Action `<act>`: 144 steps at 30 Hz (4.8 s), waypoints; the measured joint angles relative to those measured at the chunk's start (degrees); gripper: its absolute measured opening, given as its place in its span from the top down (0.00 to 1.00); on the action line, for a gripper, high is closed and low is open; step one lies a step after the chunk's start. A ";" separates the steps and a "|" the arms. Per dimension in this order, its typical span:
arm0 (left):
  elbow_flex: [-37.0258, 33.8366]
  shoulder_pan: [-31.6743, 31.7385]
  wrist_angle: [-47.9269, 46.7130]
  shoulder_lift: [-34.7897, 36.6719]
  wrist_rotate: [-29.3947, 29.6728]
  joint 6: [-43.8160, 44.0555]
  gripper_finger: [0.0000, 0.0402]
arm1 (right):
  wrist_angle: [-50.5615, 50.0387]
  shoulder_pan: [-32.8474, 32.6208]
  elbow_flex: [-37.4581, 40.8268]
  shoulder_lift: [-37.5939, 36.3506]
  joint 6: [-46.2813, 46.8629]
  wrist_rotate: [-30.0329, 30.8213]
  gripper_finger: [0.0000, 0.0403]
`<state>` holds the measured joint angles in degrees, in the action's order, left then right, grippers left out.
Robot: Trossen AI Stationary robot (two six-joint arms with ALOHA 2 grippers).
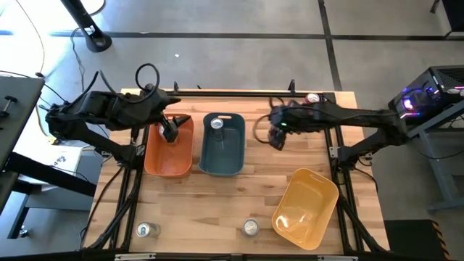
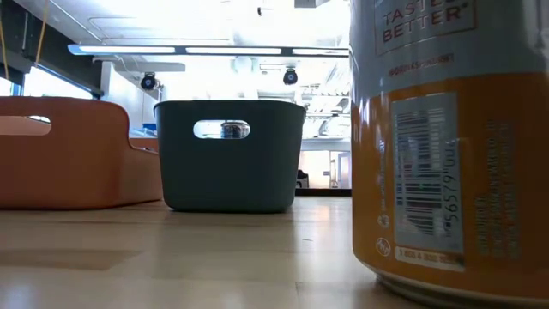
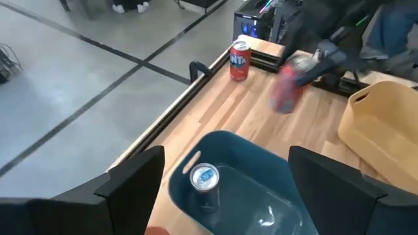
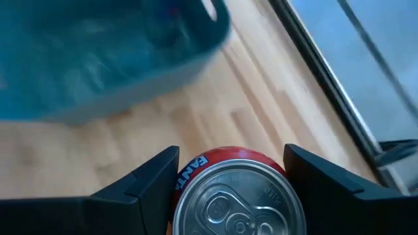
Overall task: Sort soda cans
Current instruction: Put the left red soda can into the yellow bin, then put the red soda can into the yellow bin
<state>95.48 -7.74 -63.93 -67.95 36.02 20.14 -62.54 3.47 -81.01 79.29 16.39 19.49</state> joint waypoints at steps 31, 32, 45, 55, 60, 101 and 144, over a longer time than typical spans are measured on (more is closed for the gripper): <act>-0.02 15.37 1.06 -7.91 -14.09 -15.29 0.20 | -12.01 -36.03 16.22 0.09 54.32 -7.10 0.41; -0.02 15.37 0.98 -7.84 -14.09 -15.30 0.20 | -11.44 -35.26 17.65 -0.14 54.19 -6.53 0.41; -0.02 15.22 0.67 -6.15 -14.33 -13.61 0.20 | 9.26 -13.95 26.49 -0.62 29.14 5.46 0.41; -0.02 15.22 0.69 -5.26 -14.31 -12.84 0.20 | 27.84 4.10 26.62 -0.49 9.26 5.75 0.41; -0.02 15.22 0.69 -5.17 -14.31 -12.80 0.20 | 30.27 9.23 26.62 -0.49 5.21 3.52 0.41; -0.02 15.22 0.23 -5.19 -14.29 -11.27 0.20 | 2.46 13.45 6.67 0.10 1.31 -2.85 0.07; -0.02 15.22 -2.61 -5.21 -14.26 -12.30 0.20 | 17.52 55.79 22.67 10.06 14.63 -3.93 0.14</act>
<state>95.46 7.49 -66.54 -73.17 21.76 7.84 -45.02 59.26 -58.34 89.36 31.02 15.56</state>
